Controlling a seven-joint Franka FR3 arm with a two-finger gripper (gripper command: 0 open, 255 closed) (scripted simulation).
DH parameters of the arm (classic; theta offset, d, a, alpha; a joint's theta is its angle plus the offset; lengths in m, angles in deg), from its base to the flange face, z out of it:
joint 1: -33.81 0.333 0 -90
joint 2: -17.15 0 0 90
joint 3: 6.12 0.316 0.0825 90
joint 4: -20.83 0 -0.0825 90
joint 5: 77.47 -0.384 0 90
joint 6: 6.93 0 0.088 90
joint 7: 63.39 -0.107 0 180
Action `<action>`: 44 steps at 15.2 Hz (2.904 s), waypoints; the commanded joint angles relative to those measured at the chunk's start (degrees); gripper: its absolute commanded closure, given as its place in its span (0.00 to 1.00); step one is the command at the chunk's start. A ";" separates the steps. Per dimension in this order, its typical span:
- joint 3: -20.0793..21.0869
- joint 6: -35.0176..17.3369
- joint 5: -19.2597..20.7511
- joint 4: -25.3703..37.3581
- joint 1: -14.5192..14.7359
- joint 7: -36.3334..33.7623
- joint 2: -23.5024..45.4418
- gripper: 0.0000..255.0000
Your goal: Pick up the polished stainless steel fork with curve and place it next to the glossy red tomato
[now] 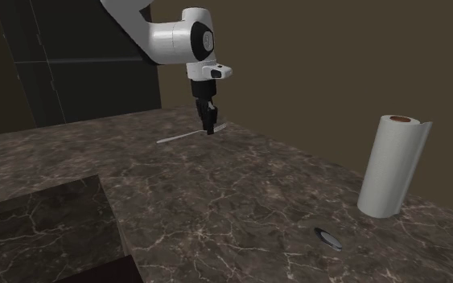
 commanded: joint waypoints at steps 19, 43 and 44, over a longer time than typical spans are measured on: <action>1.12 14.18 -3.01 11.35 -0.15 2.52 -3.51 1.00; -15.15 9.90 -19.12 -23.29 -13.51 36.51 -37.94 1.00; -16.22 9.96 -19.10 -24.23 -13.91 37.99 -38.88 1.00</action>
